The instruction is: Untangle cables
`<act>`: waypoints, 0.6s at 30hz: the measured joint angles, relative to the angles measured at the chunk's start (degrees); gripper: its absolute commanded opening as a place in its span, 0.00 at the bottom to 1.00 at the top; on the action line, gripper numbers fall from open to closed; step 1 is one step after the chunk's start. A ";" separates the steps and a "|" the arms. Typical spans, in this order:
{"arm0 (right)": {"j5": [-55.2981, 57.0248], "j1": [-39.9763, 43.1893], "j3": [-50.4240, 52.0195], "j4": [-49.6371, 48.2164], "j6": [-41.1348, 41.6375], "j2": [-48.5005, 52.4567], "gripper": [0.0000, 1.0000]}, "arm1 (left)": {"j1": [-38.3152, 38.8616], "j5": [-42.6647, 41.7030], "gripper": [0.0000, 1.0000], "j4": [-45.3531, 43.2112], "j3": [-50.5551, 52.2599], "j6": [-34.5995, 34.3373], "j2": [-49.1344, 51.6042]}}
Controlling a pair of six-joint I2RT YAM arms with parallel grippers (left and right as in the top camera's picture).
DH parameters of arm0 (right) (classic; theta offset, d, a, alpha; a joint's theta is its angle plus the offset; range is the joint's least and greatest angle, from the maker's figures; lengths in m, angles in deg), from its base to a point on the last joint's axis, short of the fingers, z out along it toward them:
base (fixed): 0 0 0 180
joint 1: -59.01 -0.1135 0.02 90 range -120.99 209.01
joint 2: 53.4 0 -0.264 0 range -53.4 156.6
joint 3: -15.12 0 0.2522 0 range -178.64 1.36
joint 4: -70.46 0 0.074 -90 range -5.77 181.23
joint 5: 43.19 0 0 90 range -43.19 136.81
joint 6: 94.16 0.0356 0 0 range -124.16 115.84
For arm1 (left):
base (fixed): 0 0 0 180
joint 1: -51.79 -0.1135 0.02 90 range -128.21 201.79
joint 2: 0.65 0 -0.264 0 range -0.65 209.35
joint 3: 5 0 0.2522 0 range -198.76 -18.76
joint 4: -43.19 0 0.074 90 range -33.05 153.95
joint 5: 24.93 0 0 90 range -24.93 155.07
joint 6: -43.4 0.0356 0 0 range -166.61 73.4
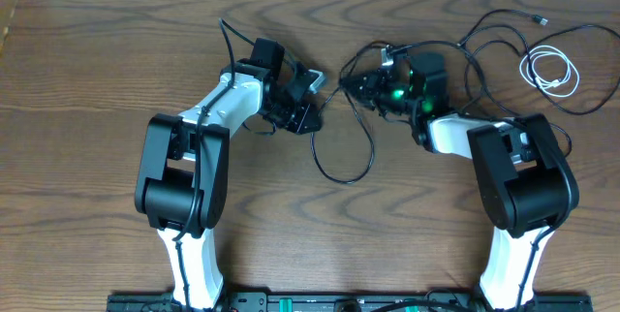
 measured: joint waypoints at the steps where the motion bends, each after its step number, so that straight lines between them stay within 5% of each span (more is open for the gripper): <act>1: -0.37 0.17 0.00 -0.02 -0.02 0.02 0.06 | 0.00 0.24 0.08 -0.02 0.00 0.00 0.00; 18: -1.49 0.72 0.00 -0.31 -0.37 0.02 0.09 | 0.00 -5.86 0.08 0.24 0.00 0.00 0.00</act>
